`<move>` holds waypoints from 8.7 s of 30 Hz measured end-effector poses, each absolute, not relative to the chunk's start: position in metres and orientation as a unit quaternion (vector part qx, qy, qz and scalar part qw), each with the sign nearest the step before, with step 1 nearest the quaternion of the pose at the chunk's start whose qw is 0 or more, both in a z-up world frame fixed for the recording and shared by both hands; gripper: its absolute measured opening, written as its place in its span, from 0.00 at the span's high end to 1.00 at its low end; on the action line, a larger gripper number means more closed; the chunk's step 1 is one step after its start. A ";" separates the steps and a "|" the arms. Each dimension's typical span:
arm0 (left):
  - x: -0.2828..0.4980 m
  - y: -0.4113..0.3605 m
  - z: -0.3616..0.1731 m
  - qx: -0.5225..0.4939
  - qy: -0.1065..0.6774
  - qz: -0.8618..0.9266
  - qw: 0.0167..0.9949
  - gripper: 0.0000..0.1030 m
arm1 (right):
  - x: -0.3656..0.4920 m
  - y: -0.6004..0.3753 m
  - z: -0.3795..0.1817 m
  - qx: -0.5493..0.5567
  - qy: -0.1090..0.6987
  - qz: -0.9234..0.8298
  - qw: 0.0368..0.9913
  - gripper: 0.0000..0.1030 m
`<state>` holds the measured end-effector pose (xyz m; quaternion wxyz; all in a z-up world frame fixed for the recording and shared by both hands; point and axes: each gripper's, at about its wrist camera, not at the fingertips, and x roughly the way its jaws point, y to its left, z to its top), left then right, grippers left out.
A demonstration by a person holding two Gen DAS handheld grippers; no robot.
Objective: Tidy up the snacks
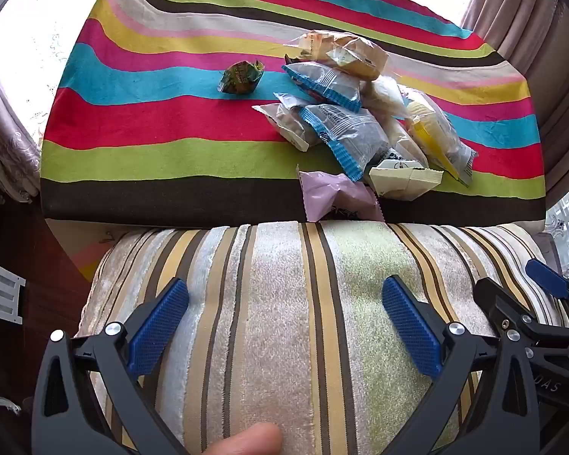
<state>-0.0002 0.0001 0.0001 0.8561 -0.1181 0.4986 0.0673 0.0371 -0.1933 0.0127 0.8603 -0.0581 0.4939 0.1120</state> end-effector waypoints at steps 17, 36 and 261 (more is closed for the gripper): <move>0.002 0.002 0.000 -0.117 0.503 0.068 0.854 0.04 | 0.037 -0.193 0.012 -0.058 0.494 0.112 0.860 0.01; 0.010 -0.003 -0.008 -0.114 0.513 0.072 0.848 0.04 | 0.037 -0.193 0.012 -0.057 0.494 0.112 0.860 0.01; 0.110 -0.346 -0.004 -0.038 0.540 -0.262 0.799 0.36 | 0.073 -0.555 -0.037 0.207 0.446 0.004 0.871 0.26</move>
